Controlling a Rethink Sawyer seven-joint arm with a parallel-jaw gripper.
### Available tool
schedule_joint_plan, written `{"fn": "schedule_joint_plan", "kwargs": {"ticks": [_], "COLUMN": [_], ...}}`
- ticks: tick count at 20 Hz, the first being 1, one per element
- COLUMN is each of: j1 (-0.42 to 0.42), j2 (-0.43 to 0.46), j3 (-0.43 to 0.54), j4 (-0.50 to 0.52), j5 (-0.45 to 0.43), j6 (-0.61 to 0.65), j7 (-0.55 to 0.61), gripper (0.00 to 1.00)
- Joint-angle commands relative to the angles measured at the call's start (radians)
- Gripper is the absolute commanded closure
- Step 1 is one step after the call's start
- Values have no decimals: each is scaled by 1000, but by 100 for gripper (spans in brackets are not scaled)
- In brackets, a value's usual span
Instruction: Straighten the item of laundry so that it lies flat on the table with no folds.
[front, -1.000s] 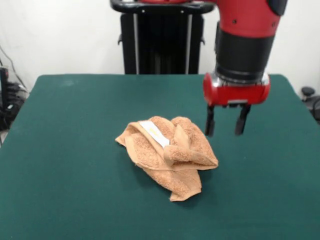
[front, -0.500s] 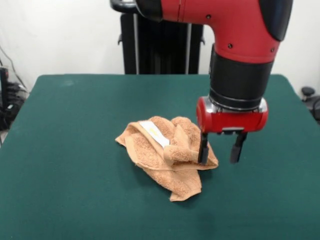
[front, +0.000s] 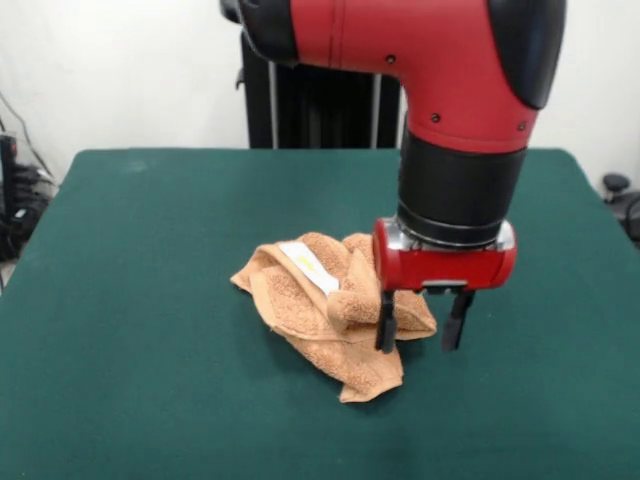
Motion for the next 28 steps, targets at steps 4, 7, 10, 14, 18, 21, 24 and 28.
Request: {"fn": "schedule_joint_plan", "kwargs": {"ticks": [4,7,10,14,18,21,24,28], "j1": [-5,-6,-16,-20,-15,-4,14,51], "j2": [57,68,76,78,69,43,8,-52], "j3": [55,55,62,62,63,62,57,48], "j4": [11,19,21,57,105,153,207,284], "j5": [-15,-20,-20,-28,-28,-20,-9,13], "j6": [19,-10,-23,-73,-108,-118,-123,-118], "j7": [106,111,102,110,129,148,175,219], "gripper": [0,0,0,0,0,0,0,0]}}
